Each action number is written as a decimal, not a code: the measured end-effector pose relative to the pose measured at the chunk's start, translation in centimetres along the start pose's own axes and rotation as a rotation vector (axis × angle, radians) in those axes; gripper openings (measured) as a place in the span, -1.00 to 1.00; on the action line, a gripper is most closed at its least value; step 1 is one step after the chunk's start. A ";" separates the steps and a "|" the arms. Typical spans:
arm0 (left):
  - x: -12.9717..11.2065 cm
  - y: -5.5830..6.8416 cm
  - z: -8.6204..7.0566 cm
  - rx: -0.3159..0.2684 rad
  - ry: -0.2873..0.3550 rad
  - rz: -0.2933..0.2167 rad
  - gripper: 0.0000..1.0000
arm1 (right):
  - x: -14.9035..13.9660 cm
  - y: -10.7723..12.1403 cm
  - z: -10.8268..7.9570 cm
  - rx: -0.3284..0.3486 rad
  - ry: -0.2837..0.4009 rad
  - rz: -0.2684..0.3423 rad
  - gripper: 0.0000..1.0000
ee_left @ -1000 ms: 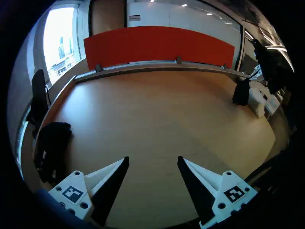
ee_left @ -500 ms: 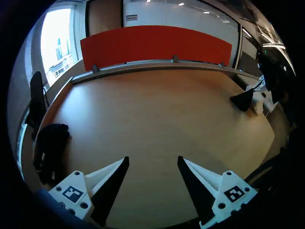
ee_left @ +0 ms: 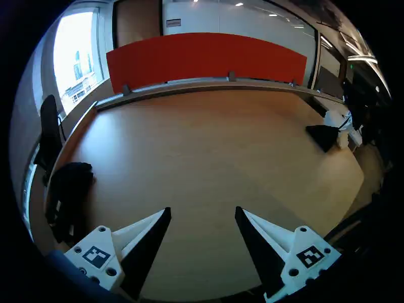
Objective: Fold towel
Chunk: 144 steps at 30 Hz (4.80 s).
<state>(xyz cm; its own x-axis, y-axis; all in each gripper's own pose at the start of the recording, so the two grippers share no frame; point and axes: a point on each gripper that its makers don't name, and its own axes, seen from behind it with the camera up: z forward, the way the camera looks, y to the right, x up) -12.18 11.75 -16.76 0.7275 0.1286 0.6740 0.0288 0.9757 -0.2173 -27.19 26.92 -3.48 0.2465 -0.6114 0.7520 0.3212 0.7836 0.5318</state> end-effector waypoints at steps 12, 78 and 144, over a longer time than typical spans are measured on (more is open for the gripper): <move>-0.9 0.4 -0.3 0.000 -0.017 0.006 0.88 | -3.3 -0.8 2.1 0.031 -0.065 0.081 -0.91; -0.1 0.8 -0.5 -0.012 -0.008 0.019 0.88 | -4.3 -3.1 2.0 0.062 -0.020 0.295 0.89; 6.6 -3.0 -1.2 0.036 0.161 -0.040 0.88 | 11.6 1.7 -13.0 -0.275 0.913 0.777 0.89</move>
<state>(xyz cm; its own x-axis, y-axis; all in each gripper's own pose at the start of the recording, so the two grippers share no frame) -6.67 9.45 -12.54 0.8270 0.0621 0.5587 0.0374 0.9856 -0.1649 -11.86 19.74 1.08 0.9720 0.0673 0.2250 -0.0413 0.9921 -0.1186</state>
